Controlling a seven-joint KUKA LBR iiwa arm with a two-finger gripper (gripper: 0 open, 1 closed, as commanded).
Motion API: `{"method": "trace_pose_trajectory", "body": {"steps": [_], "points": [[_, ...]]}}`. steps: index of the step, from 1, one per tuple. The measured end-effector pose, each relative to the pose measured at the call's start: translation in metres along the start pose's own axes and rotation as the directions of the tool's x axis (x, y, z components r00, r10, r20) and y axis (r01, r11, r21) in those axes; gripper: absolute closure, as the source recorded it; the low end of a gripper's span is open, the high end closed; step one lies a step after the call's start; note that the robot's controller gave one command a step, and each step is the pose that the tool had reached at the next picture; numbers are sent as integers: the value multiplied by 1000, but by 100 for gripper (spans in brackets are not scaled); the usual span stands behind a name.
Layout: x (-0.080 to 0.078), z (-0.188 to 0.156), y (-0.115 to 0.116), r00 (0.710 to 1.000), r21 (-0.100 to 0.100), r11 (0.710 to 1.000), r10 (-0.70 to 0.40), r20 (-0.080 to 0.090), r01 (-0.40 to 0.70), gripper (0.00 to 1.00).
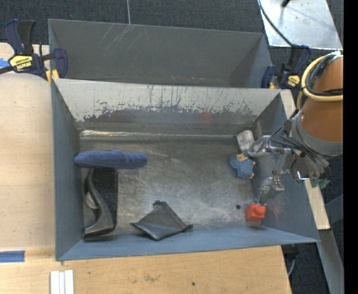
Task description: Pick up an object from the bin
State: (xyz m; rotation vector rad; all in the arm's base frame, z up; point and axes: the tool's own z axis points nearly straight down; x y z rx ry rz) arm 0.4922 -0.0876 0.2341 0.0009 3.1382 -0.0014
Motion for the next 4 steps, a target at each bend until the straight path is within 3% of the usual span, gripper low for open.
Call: {"method": "trace_pose_trajectory", "body": {"steps": [1,2,3,4], "points": [[-77,115,26,999,-2,999,35,-1,-35,0],[-127,100,150,998,-5,998,-66,4,66,0],[-104,161,206,934,0,934,-358,3,358,0],[-130,159,166,851,2,851,-525,6,525,0]]}}
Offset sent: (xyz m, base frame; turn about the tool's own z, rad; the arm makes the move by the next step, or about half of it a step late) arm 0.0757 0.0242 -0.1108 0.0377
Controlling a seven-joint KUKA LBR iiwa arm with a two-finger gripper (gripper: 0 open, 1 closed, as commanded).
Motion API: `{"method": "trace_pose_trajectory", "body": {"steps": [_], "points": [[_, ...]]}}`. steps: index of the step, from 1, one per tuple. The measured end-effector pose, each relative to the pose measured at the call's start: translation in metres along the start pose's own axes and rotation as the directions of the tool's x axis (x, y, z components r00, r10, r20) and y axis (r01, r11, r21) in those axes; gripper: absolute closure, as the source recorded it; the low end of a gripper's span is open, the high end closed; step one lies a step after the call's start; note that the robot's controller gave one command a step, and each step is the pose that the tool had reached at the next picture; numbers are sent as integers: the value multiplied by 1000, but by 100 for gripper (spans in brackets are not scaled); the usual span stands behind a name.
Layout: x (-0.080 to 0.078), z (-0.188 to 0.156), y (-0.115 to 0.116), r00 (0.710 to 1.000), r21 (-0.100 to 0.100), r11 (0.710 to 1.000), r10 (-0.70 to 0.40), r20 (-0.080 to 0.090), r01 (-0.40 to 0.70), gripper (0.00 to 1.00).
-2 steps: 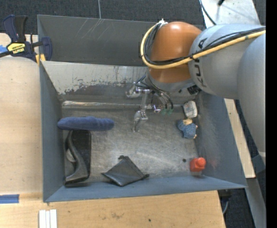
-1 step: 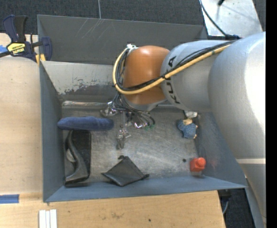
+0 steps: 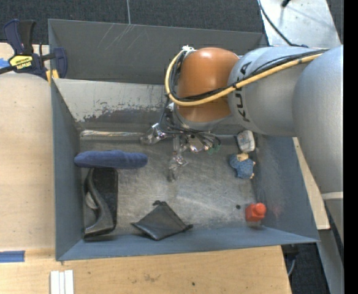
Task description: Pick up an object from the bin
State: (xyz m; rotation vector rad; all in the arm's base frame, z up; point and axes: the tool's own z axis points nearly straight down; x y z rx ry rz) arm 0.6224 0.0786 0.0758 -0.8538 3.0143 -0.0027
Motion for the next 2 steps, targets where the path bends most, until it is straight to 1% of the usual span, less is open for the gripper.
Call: {"method": "trace_pose_trajectory", "body": {"steps": [1,2], "points": [[-18,1,48,995,1,995,-98,0,98,0],[-21,-2,48,996,2,996,-94,13,94,100]]}}
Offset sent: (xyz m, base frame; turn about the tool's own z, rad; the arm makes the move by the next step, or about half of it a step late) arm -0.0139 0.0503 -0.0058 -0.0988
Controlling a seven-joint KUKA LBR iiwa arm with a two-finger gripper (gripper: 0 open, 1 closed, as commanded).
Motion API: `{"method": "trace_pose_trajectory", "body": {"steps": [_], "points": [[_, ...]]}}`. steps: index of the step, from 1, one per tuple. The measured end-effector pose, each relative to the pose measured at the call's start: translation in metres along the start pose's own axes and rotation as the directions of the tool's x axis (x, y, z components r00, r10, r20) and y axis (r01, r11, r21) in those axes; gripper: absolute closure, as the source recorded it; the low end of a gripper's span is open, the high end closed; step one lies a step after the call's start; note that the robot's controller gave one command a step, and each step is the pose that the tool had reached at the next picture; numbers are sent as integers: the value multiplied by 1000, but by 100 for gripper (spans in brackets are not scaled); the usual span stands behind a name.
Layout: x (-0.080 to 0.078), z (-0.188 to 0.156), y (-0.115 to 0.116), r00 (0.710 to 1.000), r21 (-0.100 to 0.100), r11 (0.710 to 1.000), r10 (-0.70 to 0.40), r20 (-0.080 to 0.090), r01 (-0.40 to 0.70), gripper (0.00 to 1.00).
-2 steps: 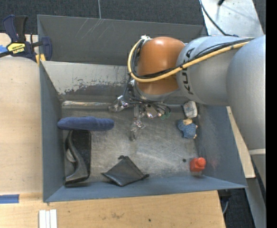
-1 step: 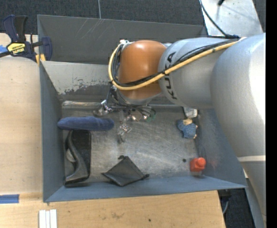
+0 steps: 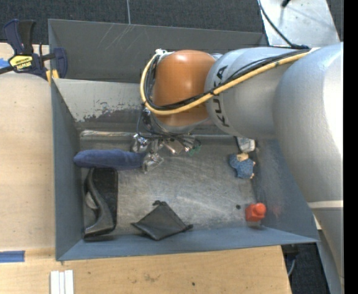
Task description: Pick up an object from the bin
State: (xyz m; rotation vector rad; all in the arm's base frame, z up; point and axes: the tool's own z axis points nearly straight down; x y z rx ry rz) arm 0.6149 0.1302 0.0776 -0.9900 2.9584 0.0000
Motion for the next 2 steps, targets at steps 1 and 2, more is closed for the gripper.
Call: {"method": "trace_pose_trajectory", "body": {"steps": [1,2], "points": [[24,-73,37,981,-7,981,-193,-12,193,100],[12,-190,29,988,-3,988,-152,-8,152,100]]}}
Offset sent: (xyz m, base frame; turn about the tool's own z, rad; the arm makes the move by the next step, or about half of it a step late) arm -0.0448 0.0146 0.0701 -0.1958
